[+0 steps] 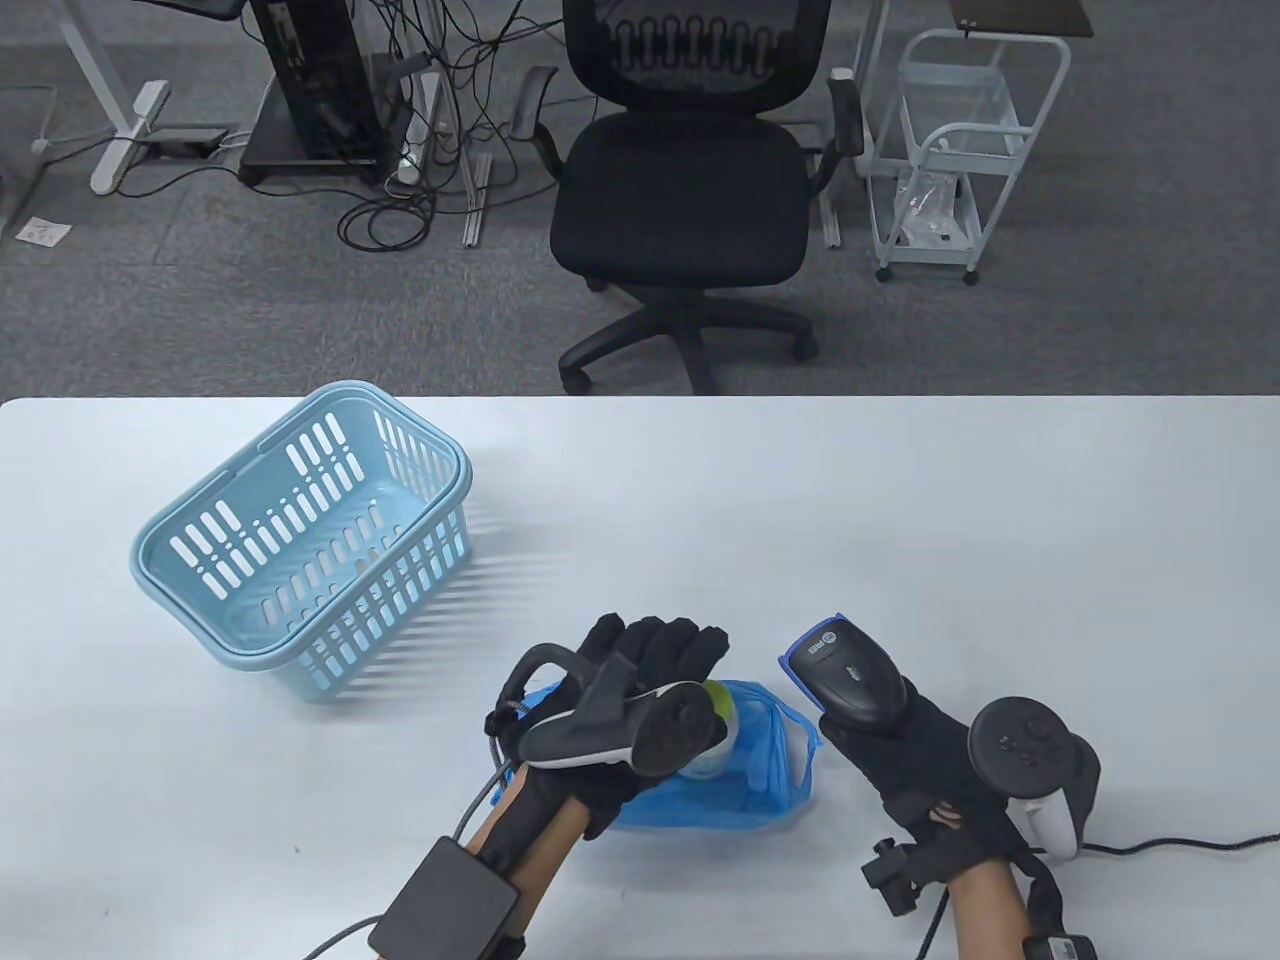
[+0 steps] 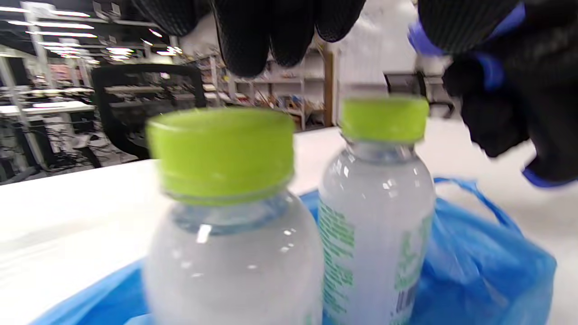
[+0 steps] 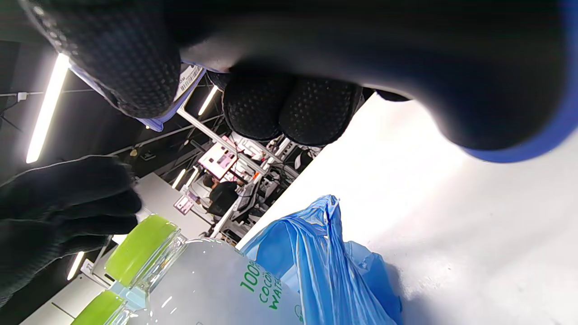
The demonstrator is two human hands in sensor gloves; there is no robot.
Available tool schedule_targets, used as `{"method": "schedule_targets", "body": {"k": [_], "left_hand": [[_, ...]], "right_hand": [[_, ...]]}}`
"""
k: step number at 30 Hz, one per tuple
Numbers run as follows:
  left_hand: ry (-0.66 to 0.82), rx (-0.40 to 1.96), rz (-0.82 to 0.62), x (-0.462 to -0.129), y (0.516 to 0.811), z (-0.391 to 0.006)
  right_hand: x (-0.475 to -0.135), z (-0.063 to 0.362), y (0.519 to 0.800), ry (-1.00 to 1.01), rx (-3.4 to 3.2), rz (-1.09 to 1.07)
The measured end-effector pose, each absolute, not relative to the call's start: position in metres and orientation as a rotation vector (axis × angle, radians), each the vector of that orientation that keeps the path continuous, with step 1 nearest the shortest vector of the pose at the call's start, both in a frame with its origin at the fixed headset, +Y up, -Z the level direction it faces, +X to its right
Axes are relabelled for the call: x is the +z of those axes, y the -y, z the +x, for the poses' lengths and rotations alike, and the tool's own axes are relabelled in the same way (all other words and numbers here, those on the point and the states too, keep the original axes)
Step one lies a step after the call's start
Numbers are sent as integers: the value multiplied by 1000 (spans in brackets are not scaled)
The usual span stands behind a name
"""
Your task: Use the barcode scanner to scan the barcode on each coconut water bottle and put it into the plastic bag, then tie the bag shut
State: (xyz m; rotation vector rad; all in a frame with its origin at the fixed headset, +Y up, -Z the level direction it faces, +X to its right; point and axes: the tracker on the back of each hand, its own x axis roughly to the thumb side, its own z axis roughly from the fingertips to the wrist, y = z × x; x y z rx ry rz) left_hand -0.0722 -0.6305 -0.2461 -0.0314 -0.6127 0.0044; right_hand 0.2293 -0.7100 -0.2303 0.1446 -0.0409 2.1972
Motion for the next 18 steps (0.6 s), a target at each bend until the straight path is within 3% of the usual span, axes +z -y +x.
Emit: {"method": "schedule_targets", "body": {"k": [4,9,18], "left_hand": [[469,55,74,-235,626,-126],[305,58,48,-223,650,-181],[230,-29,-58,-218,692,-195]], "right_hand": [[-230,227,711,45,2210,148],[-229,224,711,51,2227,155],[-227,216,712,45,2277,147]]}}
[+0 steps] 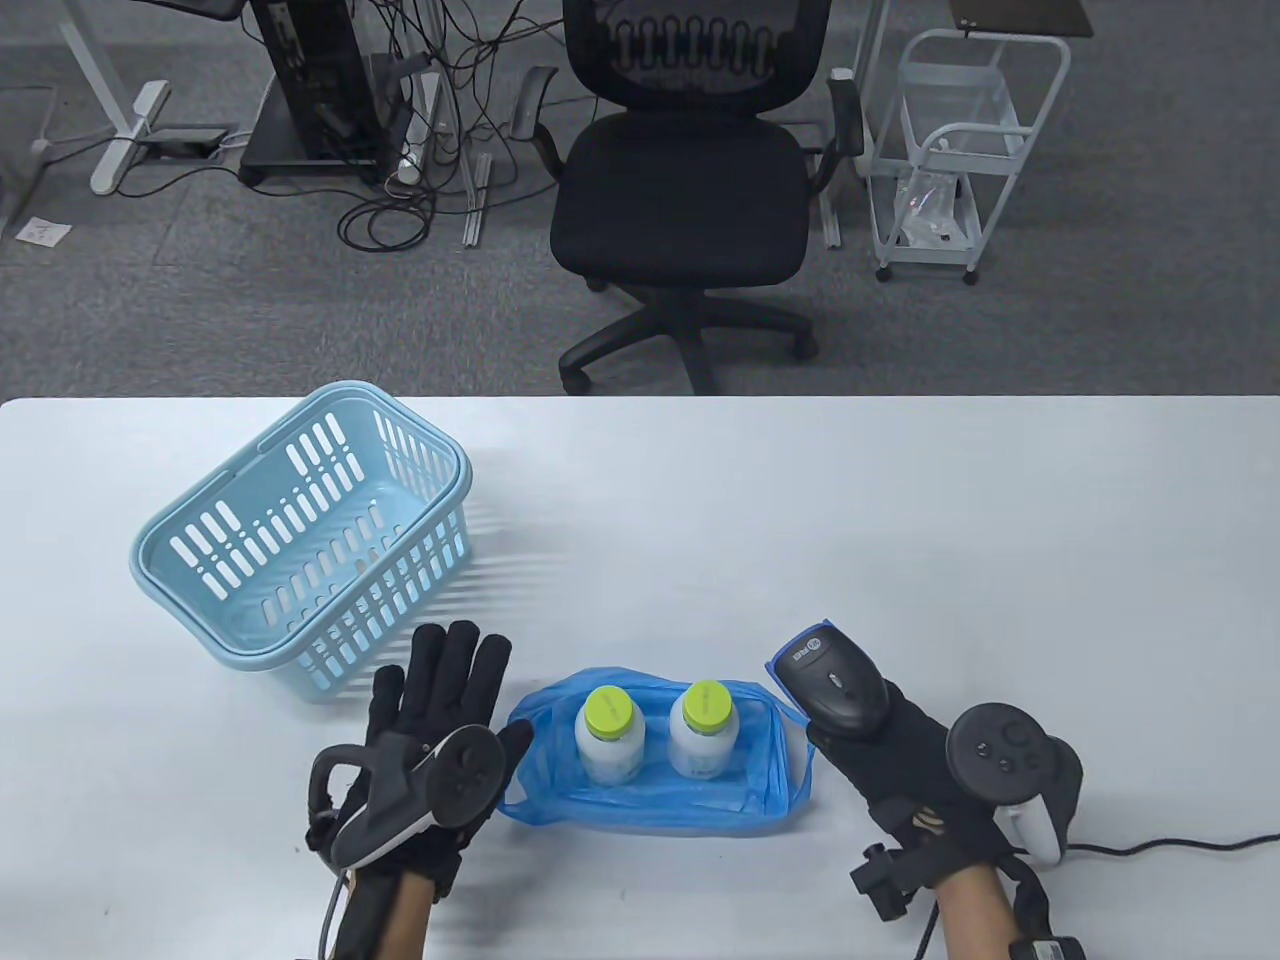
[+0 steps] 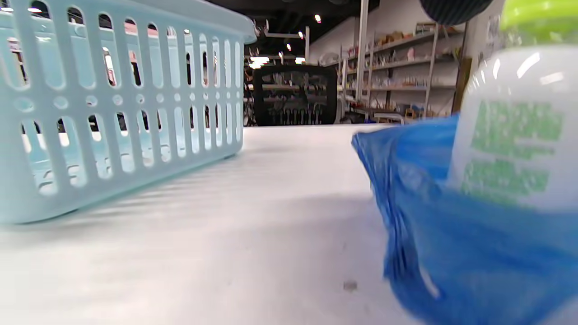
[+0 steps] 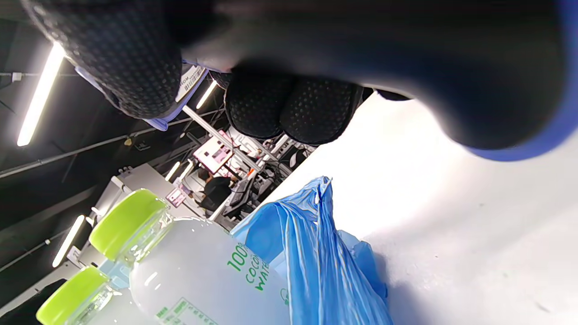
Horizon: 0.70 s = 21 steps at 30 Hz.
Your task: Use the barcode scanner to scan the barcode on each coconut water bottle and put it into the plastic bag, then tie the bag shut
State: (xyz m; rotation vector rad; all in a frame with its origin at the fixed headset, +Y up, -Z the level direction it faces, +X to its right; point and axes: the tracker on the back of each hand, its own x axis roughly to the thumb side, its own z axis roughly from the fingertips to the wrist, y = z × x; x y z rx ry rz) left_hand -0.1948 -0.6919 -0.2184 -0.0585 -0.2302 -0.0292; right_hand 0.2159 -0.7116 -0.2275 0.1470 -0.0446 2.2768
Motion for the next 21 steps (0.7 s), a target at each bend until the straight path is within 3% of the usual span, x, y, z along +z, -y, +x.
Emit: {"method": "schedule_targets", "body": {"k": [8,14,21], "left_hand": [[196,-45,-58,-213,692,-201],[153,-39,-70,-213,692,-211],[141,-52,-101,-214,696,-215]], "right_hand": [[-251,218,679,72,2367,79],[-308,244,650,67,2412,-95],[-367,271,674,-31,2471,-312]]}}
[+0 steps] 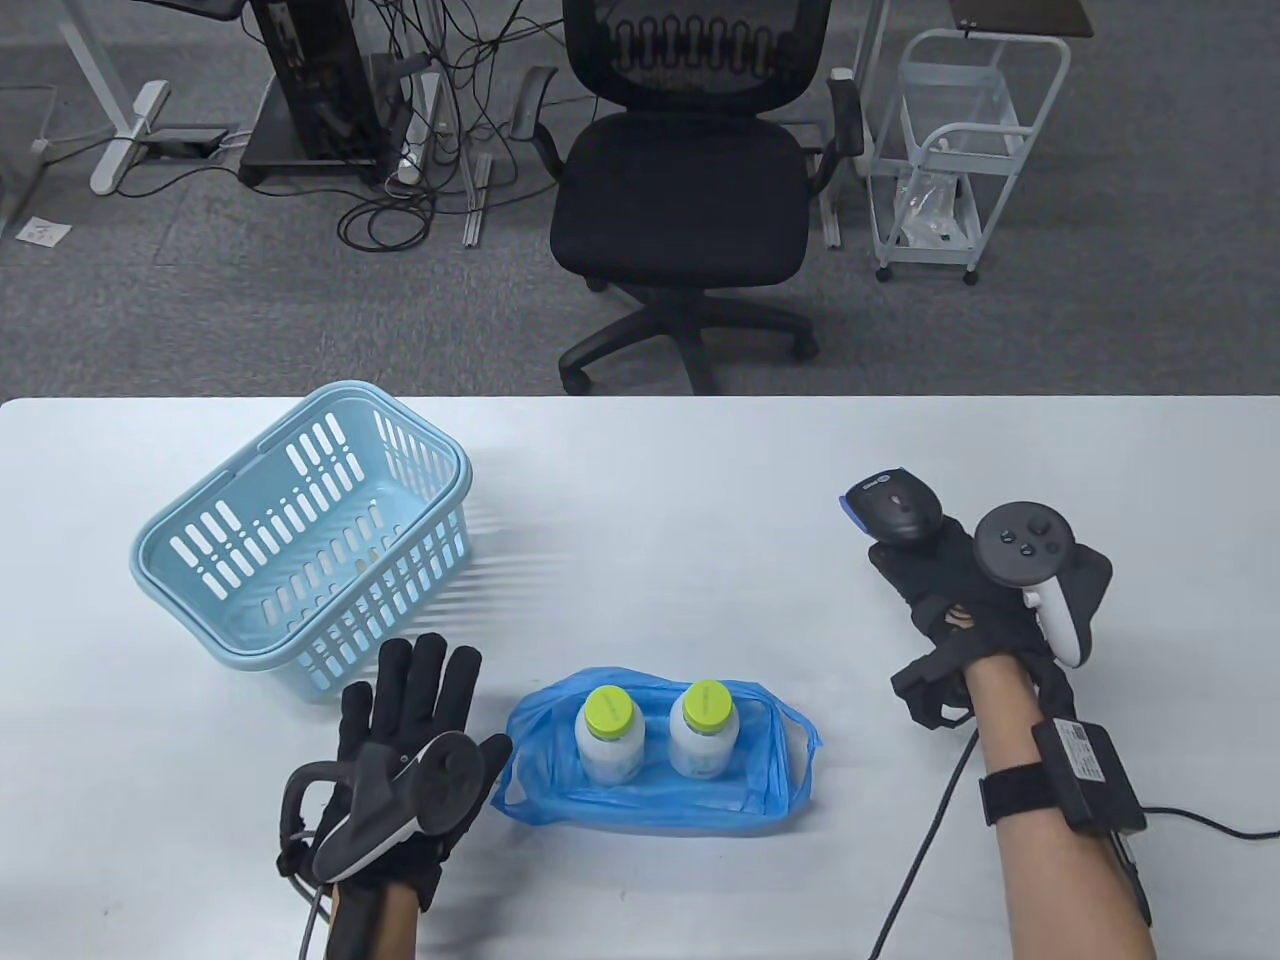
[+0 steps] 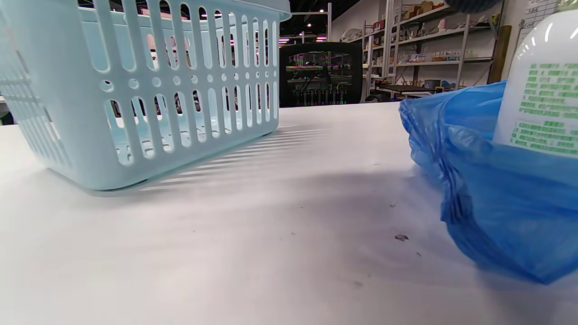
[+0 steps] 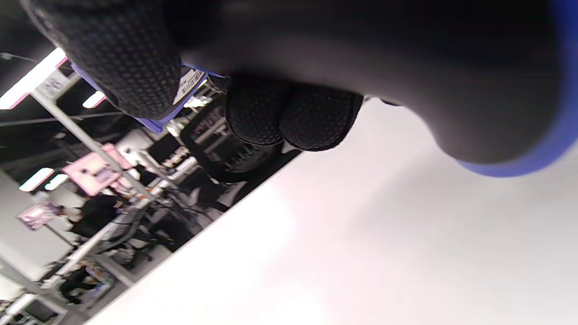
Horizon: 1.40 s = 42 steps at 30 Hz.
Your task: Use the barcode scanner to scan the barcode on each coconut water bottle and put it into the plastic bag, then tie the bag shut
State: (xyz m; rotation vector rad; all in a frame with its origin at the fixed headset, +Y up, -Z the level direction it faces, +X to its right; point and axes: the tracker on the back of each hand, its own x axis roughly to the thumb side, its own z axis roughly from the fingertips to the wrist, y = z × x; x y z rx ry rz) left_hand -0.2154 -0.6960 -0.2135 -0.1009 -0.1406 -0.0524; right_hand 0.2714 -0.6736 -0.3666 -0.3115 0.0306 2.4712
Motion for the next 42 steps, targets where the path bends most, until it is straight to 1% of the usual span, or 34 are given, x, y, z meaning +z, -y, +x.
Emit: {"method": "schedule_targets", "body": {"k": [1,3,4,6,9,12,16,21,26,30,35,38,42], "left_hand": [[142,-52,-103,-214,696,-216],[138,-49,-108,-213,696,-216],[137,-51,-109,-213,695,-216],[131,-55,-112,-213,695,-217],[124,-59,-117,-213,695,-218],[122,-63,-121,-213,695,-218],[125,-64,-124,-214,695,-218],[130,-63,-128,-214,695,-217],[128,-60,-129,-215,696,-218],[133,-59,-133,-215,696,-217],[146,-52,-131,-216,697,-217],[154,-53,-139,-217,698,-215],[170,-54,-146,-219,700,-213]], "right_hand": [[-372,273,679,-51,2488,-331],[-389,277,698,-109,2532,-392],[-391,277,702,-127,2534,-403],[-401,276,718,-206,2535,-440],[-410,271,736,-282,2582,-482],[-415,267,747,-343,2621,-510],[-419,263,752,-362,2679,-519],[-423,261,752,-461,2708,-581],[-421,261,751,-454,2750,-605],[-410,258,741,-370,2792,-538],[-378,249,708,-195,2884,-436],[-345,237,681,-85,2910,-335],[-304,221,655,16,2939,-209]]}}
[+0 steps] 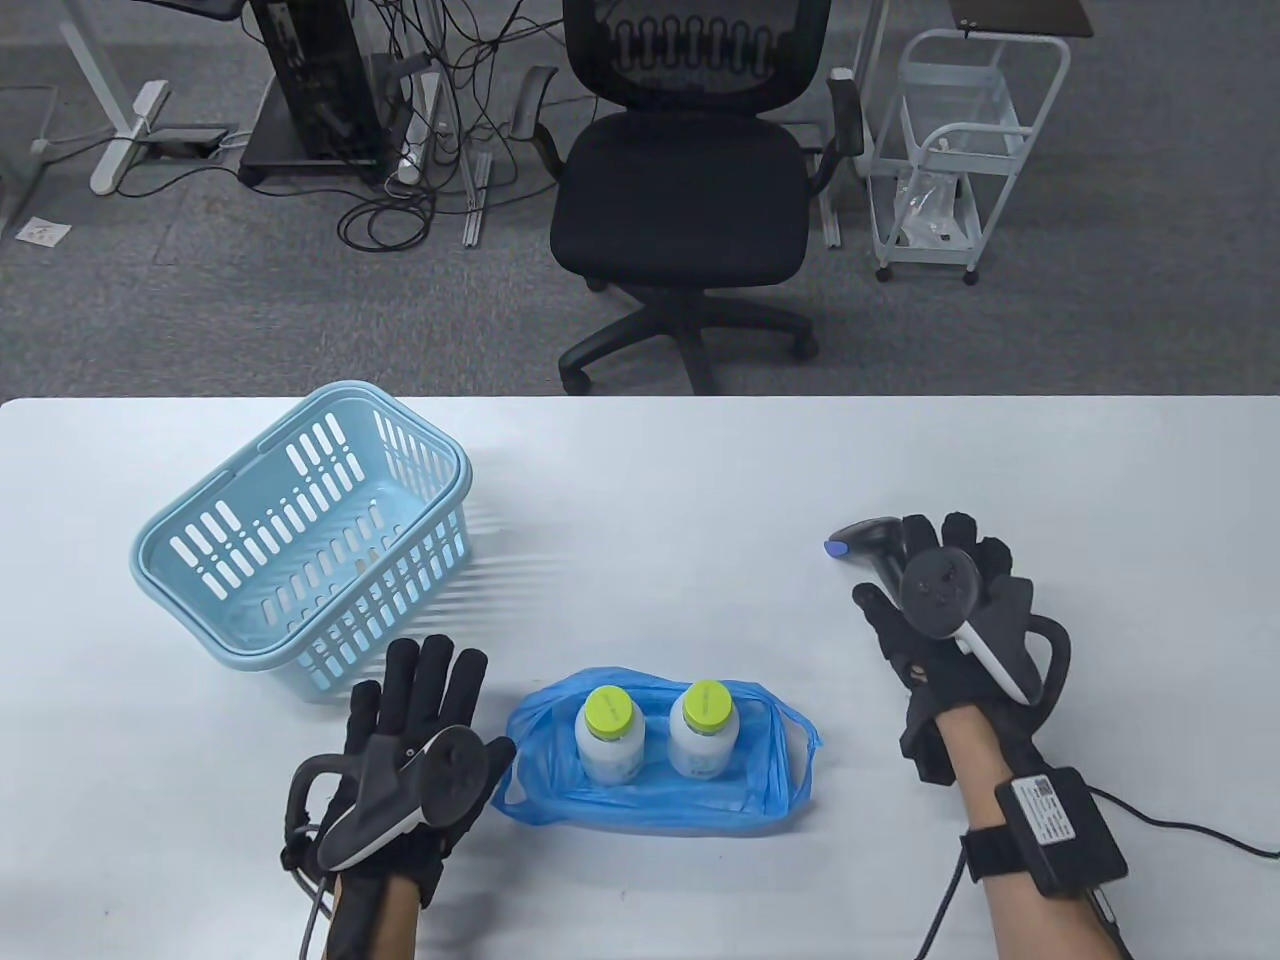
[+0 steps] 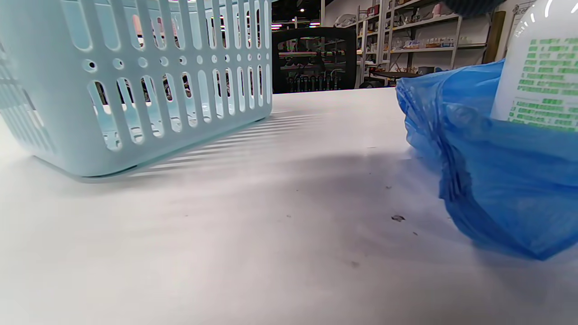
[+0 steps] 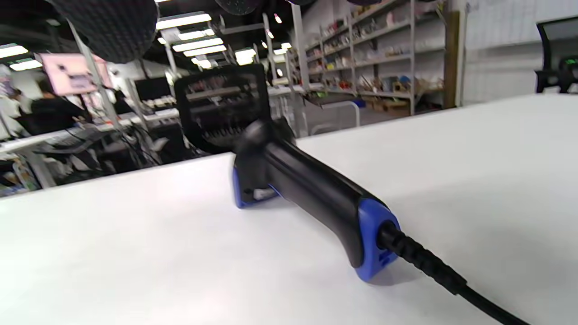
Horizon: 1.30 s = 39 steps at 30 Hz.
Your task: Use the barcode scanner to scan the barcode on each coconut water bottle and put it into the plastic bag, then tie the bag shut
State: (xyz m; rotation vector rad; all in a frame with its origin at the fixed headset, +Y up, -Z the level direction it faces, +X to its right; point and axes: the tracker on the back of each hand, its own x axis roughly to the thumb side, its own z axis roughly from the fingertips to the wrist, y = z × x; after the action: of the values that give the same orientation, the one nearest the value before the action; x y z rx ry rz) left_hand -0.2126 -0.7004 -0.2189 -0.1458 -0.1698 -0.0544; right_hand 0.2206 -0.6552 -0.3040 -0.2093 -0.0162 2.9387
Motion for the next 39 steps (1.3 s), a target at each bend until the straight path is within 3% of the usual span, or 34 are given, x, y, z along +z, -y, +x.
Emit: {"method": "schedule_targets", "body": {"k": [6,12,17,22,26,30,32,36,39], "left_hand": [[194,-44,-147,-220,702,-211],[207,-39,-136,-222,701,-210],[211,-27,-108,-223,698,-212],[219,-3,-172,-226,705,-214],[238,179,-308,-228,714,-222],[219,309,-570,-233,735,-230],[213,323,-626,-235,744,-230],[223,310,-667,-240,753,-223],[184,288,-565,-244,755,-220]], "right_hand": [[-242,194,635,161,2968,-92],[-213,179,649,208,2951,-97],[-215,185,674,155,2943,-143],[-217,189,687,138,2940,-179],[-220,191,695,81,2886,-157],[-229,188,718,-204,2780,-93],[-235,183,730,-331,2755,-65],[-242,174,745,-463,2640,-57],[-245,172,749,-427,2640,-97]]}}
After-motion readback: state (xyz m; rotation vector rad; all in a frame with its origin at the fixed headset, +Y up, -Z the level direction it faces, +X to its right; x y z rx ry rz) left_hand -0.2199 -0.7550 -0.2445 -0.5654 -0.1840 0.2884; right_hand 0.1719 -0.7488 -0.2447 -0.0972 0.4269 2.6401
